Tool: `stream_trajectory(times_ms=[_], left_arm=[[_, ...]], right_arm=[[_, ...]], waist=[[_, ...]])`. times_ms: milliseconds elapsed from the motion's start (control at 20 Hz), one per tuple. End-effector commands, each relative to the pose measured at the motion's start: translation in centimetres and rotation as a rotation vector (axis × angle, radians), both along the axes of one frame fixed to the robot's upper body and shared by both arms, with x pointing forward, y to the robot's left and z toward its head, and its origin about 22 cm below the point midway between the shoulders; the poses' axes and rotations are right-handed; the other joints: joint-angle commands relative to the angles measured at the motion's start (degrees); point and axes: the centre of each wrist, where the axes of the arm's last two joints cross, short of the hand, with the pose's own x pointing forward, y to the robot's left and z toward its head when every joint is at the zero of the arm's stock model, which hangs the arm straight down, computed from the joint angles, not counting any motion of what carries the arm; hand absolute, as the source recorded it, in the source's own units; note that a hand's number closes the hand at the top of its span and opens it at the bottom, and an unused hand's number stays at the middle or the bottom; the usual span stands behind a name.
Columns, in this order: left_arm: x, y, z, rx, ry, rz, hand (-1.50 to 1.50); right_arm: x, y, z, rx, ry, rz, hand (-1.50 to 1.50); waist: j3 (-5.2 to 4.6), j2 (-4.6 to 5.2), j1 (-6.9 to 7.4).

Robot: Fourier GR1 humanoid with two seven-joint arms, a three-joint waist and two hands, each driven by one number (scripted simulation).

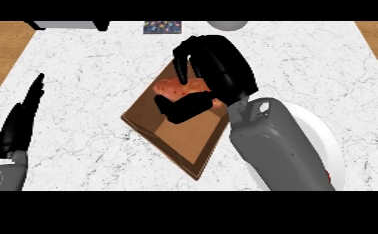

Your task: Pick the sweet potato from the plate and place it in the cardboard box

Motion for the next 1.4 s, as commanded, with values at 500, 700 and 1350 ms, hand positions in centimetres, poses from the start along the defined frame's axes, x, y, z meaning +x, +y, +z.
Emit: stream_trajectory(times_ms=[500, 700, 1350], left_arm=[[1.3, -0.7, 0.7, 0.007, -0.011, -0.03, 0.0], [0.4, -1.6, 0.1, -0.008, -0.01, -0.017, 0.0], [-0.2, 0.7, 0.6, -0.001, -0.008, -0.002, 0.0]], right_arm=[[5.1, 5.3, -7.0, -0.01, 0.213, -0.149, -1.5], [5.8, 5.9, -7.8, 0.004, 0.247, -0.143, -1.5], [7.2, 4.4, -6.4, 0.43, 0.051, -0.152, -1.5]], waist=[[-0.01, 0.54, 1.84], [0.02, 0.3, 1.67], [0.07, 0.07, 0.23]])
